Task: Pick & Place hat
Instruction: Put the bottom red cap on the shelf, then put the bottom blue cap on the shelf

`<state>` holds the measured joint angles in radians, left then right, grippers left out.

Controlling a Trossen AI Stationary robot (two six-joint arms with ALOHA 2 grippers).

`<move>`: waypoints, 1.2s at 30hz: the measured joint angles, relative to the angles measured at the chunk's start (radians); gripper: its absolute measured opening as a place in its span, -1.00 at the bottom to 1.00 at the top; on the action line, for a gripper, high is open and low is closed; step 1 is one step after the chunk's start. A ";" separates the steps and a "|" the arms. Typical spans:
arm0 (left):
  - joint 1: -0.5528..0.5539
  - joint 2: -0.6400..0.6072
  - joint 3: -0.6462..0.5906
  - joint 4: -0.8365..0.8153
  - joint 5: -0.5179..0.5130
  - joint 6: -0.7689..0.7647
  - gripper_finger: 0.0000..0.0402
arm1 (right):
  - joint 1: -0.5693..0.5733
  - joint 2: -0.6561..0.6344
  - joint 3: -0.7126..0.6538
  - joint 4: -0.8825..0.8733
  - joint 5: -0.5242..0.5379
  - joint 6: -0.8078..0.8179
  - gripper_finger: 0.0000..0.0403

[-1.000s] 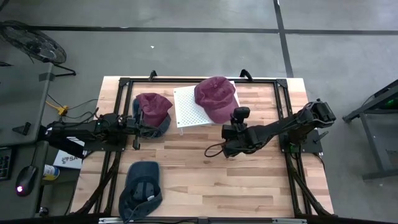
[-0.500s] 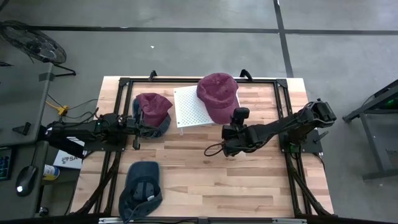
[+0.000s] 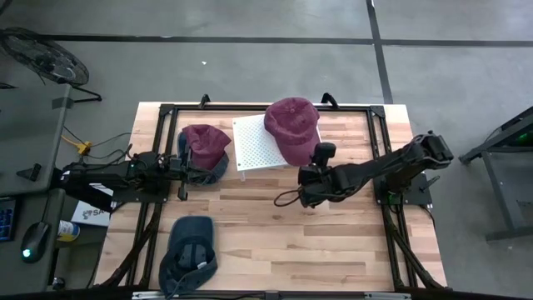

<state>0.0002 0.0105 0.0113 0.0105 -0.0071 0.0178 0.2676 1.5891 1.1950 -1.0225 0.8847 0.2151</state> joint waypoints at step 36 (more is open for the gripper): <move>0.000 0.000 0.000 0.000 0.000 0.000 -0.96 | 0.011 -0.097 0.001 -0.011 -0.059 -0.172 -0.33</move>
<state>0.0000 0.0107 0.0113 0.0105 -0.0071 0.0180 0.2784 1.4923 1.1961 -1.0331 0.8257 0.0429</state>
